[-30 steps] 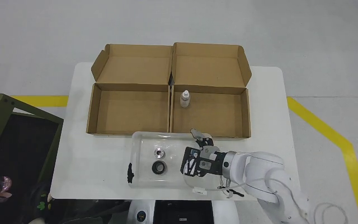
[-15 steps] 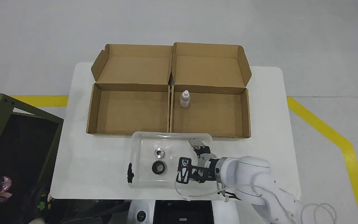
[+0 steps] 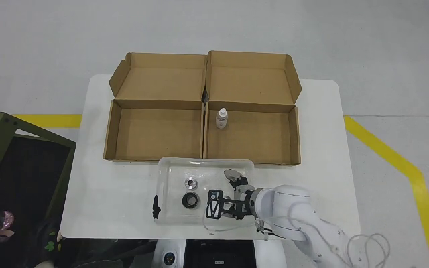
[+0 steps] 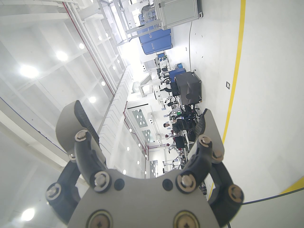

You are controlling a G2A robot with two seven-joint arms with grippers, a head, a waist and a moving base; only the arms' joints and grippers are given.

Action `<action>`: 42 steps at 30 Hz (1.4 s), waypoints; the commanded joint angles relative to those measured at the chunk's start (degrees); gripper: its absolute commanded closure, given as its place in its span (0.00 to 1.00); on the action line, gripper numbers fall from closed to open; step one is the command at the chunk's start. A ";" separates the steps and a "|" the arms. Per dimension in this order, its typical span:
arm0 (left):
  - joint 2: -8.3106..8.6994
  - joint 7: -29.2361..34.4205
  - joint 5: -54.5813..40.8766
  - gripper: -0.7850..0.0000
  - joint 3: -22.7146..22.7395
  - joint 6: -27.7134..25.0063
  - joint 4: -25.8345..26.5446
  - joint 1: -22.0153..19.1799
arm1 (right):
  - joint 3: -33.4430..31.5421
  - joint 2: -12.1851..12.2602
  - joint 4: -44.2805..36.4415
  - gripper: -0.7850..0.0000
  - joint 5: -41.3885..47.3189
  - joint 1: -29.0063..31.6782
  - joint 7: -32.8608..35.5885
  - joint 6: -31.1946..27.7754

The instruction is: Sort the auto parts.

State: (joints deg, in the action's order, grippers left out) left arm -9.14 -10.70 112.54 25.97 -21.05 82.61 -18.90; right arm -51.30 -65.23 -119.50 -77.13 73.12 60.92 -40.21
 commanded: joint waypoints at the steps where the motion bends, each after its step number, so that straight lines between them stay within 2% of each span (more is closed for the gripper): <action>1: 0.00 0.00 0.00 0.00 0.00 0.00 0.00 0.00 | 0.50 -0.04 0.44 0.00 0.08 -0.35 0.58 0.09; 3: 0.00 0.00 0.00 0.00 0.00 0.00 0.00 0.00 | 1.03 -0.08 0.89 0.00 0.25 -0.68 1.03 0.15; 6: 0.00 0.00 0.00 0.00 0.00 0.00 0.00 0.00 | 1.85 -0.14 1.72 0.24 0.45 -1.19 1.63 -0.01; 7: 0.00 0.00 0.00 0.00 0.00 0.00 0.00 0.00 | 2.12 -0.15 2.12 0.45 0.51 -1.33 1.90 -0.08; 8: 0.00 0.00 0.00 0.00 0.00 0.00 0.00 0.00 | 2.42 -0.17 2.48 0.49 0.74 -1.47 2.15 -0.17; 16: 0.00 0.00 0.00 0.00 0.00 0.00 0.00 0.00 | 3.74 -0.29 4.29 0.55 1.75 -2.88 3.23 0.17; 17: 0.00 0.00 0.00 0.00 0.00 0.00 0.00 0.00 | 3.85 -0.30 4.39 0.59 1.83 -2.97 3.34 0.19; 18: 0.00 0.00 0.00 0.00 0.00 0.00 0.00 0.00 | 4.06 -0.29 4.60 0.65 1.95 -3.06 3.33 0.18; 20: 0.00 0.00 0.00 0.00 0.00 0.00 0.00 0.00 | 4.54 -0.25 4.98 0.84 2.07 -3.31 3.39 0.24; 21: 0.00 0.00 0.00 0.00 0.00 0.00 0.00 0.00 | 4.84 -0.22 5.13 0.97 2.24 -3.42 3.32 0.17; 22: 0.00 0.00 0.00 0.00 0.00 0.00 0.00 0.00 | 5.09 -0.17 5.31 1.00 2.34 -3.56 3.29 0.14; 30: 0.00 0.00 0.00 0.00 0.00 0.00 0.00 0.00 | 4.97 0.34 2.88 1.00 3.16 -3.84 2.35 -0.17; 42: 0.00 0.00 0.00 0.00 0.00 0.00 0.00 0.00 | -0.06 1.53 -1.34 1.00 3.73 -2.88 -8.75 -2.71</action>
State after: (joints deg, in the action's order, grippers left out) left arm -9.14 -10.70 112.54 25.97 -21.05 82.61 -18.90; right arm -50.88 -63.78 -120.74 -73.71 70.20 53.21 -42.71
